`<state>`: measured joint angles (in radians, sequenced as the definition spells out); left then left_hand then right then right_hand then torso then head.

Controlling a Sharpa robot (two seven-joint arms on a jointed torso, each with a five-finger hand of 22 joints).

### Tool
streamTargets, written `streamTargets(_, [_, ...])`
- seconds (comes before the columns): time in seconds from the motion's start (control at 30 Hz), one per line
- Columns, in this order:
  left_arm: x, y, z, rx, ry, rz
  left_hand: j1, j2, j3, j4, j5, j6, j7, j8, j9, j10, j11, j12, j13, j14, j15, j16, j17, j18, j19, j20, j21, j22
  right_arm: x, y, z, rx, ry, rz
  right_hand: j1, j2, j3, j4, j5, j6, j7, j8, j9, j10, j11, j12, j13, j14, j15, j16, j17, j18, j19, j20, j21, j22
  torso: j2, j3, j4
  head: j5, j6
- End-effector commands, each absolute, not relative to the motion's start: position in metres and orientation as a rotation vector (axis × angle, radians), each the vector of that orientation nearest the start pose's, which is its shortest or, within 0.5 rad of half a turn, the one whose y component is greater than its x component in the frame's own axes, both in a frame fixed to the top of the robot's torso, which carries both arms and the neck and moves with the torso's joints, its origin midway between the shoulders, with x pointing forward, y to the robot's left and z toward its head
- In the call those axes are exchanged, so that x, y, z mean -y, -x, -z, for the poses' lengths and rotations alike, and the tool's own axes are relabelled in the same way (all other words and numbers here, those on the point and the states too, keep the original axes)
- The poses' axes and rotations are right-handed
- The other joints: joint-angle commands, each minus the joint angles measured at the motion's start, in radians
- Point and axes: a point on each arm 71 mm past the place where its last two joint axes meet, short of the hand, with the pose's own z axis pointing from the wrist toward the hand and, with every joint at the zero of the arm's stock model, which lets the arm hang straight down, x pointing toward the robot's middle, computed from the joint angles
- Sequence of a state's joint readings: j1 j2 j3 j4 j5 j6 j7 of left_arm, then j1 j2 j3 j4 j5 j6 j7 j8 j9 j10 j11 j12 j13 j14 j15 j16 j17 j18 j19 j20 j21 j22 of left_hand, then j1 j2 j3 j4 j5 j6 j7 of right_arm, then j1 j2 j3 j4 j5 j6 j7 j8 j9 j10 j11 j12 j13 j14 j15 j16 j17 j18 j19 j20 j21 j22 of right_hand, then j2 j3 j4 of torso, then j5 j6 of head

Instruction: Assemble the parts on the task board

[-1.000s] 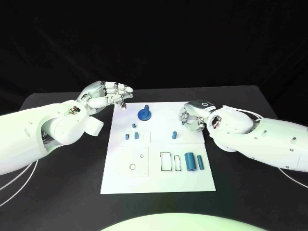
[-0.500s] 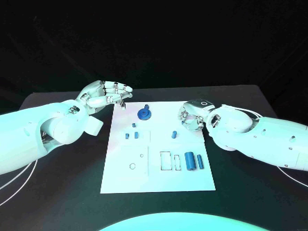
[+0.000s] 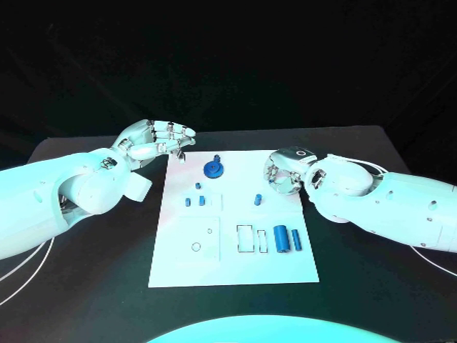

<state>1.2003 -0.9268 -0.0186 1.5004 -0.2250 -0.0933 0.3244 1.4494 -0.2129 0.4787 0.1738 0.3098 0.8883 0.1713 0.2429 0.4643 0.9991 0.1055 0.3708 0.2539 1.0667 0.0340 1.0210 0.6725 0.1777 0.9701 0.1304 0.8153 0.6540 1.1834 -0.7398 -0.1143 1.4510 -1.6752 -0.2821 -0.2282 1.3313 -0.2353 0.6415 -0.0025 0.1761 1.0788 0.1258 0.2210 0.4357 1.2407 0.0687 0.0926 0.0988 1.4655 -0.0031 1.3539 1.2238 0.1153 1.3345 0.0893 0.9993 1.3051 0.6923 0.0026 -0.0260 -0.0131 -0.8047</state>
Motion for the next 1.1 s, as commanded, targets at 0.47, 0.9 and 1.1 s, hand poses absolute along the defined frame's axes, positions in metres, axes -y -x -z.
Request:
streamTargets(0.47, [-0.2416, -0.4876, 0.1716, -1.600, 0.850, 1.558, 0.011, 0.000, 0.000, -0.007, 0.003, 0.001, 0.003, -0.002, -0.001, 0.003, 0.005, -0.004, -0.002, -0.003, 0.003, -0.006, -0.002, 0.007, 0.011, 0.000, -0.004, -0.001, 0.1646, -0.4790, 0.2377, -1.724, 0.401, -0.413, 0.047, 0.056, 0.001, -0.021, -0.015, 0.032, -0.007, 0.022, 0.012, 0.051, -0.019, 0.013, 0.023, 0.034, -0.024, -0.004, 0.001, -0.012, 0.027, -0.013, 0.037, 0.023, 0.000, -0.0002, 0.0005, -0.003, -0.003])
streamTargets(0.9, [-0.2415, -0.4874, 0.1715, -1.601, 0.844, 1.556, 0.013, 0.000, 0.000, -0.008, 0.003, 0.001, 0.003, -0.003, -0.001, 0.003, 0.005, -0.005, -0.002, -0.003, 0.003, -0.006, -0.002, 0.007, 0.011, -0.001, -0.004, -0.001, 0.1660, -0.4782, 0.2357, -1.692, 0.398, -0.399, 0.051, 0.059, 0.004, -0.027, -0.024, 0.036, -0.009, 0.024, 0.014, 0.060, -0.021, 0.015, 0.027, 0.035, -0.026, -0.002, 0.004, -0.015, 0.034, -0.015, 0.053, 0.032, 0.000, 0.0006, 0.0010, -0.002, -0.005])
streamTargets(1.1, [-0.2417, -0.4875, 0.1715, -1.600, 0.843, 1.556, 0.015, 0.000, 0.000, -0.009, 0.003, 0.001, 0.003, -0.003, -0.001, 0.003, 0.005, -0.006, -0.002, -0.003, 0.003, -0.006, -0.002, 0.007, 0.012, -0.001, -0.004, -0.001, 0.1667, -0.4765, 0.2327, -1.662, 0.387, -0.415, 0.051, 0.059, 0.005, -0.027, -0.024, 0.037, -0.009, 0.025, 0.014, 0.061, -0.022, 0.015, 0.028, 0.035, -0.027, -0.002, 0.004, -0.015, 0.035, -0.016, 0.056, 0.034, 0.000, 0.0004, 0.0009, -0.001, -0.005])
